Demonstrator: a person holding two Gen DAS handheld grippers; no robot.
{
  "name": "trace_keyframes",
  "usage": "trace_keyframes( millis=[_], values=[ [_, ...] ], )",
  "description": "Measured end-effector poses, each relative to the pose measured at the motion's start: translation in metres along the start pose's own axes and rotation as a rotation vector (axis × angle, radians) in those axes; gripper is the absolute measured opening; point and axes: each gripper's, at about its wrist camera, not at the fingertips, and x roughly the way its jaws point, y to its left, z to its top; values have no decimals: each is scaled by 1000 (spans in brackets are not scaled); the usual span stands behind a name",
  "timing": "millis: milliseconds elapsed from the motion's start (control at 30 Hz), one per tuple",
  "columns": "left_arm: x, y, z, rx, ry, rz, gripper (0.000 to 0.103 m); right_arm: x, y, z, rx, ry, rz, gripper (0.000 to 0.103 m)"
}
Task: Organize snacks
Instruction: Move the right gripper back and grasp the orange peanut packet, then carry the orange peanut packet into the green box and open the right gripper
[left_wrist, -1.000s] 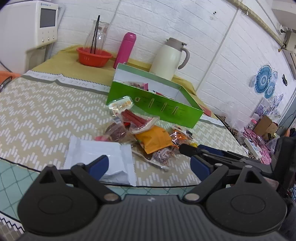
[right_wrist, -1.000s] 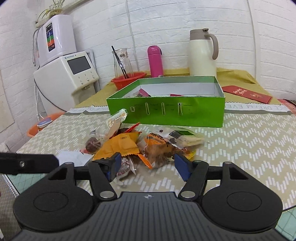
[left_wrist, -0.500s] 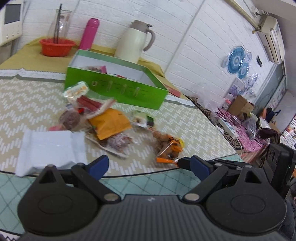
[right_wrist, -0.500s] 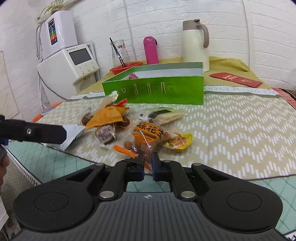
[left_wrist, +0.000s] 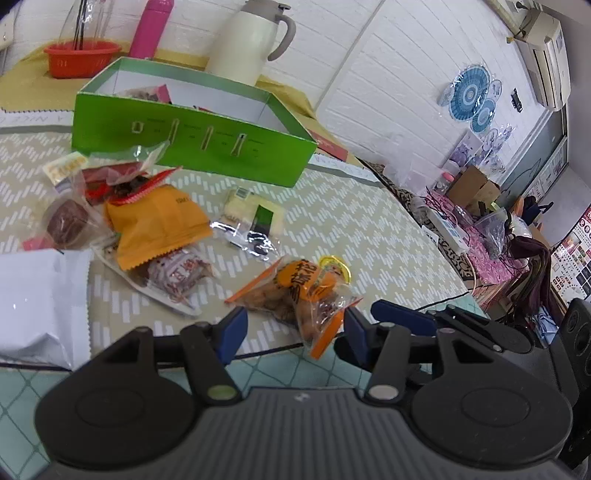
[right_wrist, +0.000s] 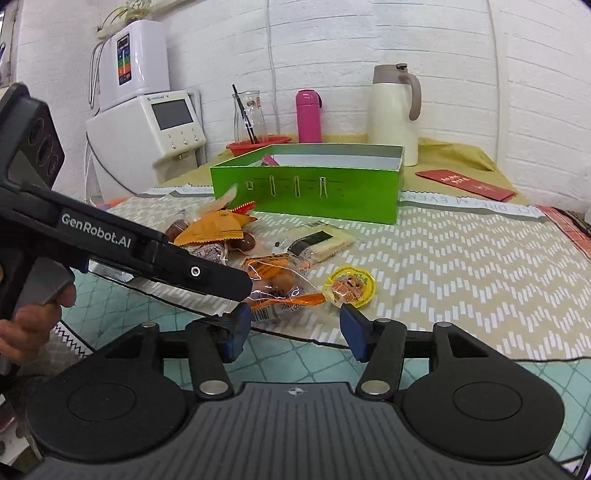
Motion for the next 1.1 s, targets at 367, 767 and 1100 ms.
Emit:
trace_keyframes(
  millis=[367, 767, 1100],
  values=[
    [14, -4, 7, 6, 28, -44, 49, 7, 7, 8, -154, 25, 34, 98],
    [17, 5, 9, -11, 44, -47, 40, 13, 19, 14, -176, 51, 78, 80],
    [-8, -2, 15, 11, -36, -40, 13, 7, 22, 22, -119, 31, 53, 41]
  ],
)
